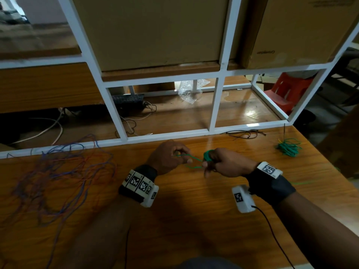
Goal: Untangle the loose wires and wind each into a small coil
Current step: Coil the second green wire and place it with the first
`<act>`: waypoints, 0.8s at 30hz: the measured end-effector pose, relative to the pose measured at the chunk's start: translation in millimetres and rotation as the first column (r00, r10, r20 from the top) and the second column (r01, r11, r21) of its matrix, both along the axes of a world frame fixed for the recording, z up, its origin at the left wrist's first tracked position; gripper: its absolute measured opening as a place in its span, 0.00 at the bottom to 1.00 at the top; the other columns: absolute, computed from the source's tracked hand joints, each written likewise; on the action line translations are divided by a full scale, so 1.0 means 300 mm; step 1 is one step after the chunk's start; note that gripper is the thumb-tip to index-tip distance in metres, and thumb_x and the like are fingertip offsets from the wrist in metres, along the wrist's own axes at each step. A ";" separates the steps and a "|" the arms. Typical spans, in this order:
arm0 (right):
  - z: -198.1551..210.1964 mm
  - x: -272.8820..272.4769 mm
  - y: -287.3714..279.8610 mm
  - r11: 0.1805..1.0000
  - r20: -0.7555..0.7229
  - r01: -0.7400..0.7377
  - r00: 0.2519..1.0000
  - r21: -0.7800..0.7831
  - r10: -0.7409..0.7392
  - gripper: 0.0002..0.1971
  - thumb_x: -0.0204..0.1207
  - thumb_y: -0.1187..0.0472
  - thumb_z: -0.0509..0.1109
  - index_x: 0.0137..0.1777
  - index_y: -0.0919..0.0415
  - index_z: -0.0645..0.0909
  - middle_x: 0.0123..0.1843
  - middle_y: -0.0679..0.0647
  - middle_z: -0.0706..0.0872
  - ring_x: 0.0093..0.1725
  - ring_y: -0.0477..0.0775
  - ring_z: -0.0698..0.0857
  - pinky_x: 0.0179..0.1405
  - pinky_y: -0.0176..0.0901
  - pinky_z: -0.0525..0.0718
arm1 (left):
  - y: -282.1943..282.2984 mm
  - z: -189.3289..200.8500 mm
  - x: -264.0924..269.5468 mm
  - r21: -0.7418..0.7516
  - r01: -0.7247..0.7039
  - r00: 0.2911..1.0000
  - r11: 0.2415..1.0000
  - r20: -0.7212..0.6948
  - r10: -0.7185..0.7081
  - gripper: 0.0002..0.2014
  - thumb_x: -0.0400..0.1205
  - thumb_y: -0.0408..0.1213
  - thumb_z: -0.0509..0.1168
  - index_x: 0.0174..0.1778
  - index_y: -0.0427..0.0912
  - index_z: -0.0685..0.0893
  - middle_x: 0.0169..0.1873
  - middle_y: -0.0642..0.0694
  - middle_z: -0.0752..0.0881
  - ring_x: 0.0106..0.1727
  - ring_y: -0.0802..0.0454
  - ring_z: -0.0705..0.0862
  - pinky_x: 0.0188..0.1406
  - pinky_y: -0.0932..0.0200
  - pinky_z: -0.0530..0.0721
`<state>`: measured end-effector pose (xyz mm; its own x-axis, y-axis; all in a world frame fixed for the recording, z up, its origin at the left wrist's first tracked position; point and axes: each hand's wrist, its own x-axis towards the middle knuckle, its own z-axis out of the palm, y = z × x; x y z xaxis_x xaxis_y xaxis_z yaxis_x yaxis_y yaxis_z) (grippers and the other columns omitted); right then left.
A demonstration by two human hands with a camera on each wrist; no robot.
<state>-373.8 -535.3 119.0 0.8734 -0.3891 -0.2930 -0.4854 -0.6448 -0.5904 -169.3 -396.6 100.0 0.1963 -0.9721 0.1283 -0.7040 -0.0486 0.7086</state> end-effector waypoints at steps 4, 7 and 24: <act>-0.024 -0.026 -0.049 0.990 0.114 0.019 0.994 -0.142 -0.003 0.13 0.83 0.49 0.66 0.43 0.53 0.86 0.42 0.50 0.93 0.45 0.54 0.90 0.52 0.63 0.88 | 0.006 -0.074 -0.003 0.076 0.023 0.977 0.997 0.211 -0.039 0.15 0.80 0.39 0.75 0.63 0.47 0.88 0.55 0.51 0.87 0.57 0.54 0.79 0.55 0.56 0.79; -0.020 -0.047 -0.050 0.952 0.164 0.028 0.983 0.306 -0.082 0.13 0.88 0.55 0.67 0.45 0.58 0.88 0.45 0.53 0.95 0.56 0.58 0.91 0.67 0.60 0.84 | -0.003 -0.127 0.011 -0.029 -0.160 0.976 0.987 0.147 0.162 0.13 0.81 0.39 0.74 0.62 0.45 0.90 0.58 0.48 0.89 0.57 0.52 0.84 0.54 0.61 0.82; 0.002 -0.054 0.081 -0.087 0.375 -0.415 0.880 0.905 -0.292 0.29 0.86 0.49 0.69 0.68 0.79 0.76 0.60 0.72 0.89 0.70 0.66 0.85 0.82 0.56 0.71 | -0.094 -0.132 0.084 0.082 -0.417 0.537 0.905 -0.781 0.318 0.08 0.83 0.38 0.71 0.51 0.37 0.91 0.29 0.46 0.83 0.26 0.51 0.73 0.24 0.59 0.74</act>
<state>-390.1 -511.0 119.7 0.9978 0.0578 0.0336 -0.0222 0.7604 -0.6490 -144.3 -424.9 60.5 0.6050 -0.7813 -0.1534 0.1615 -0.0682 0.9845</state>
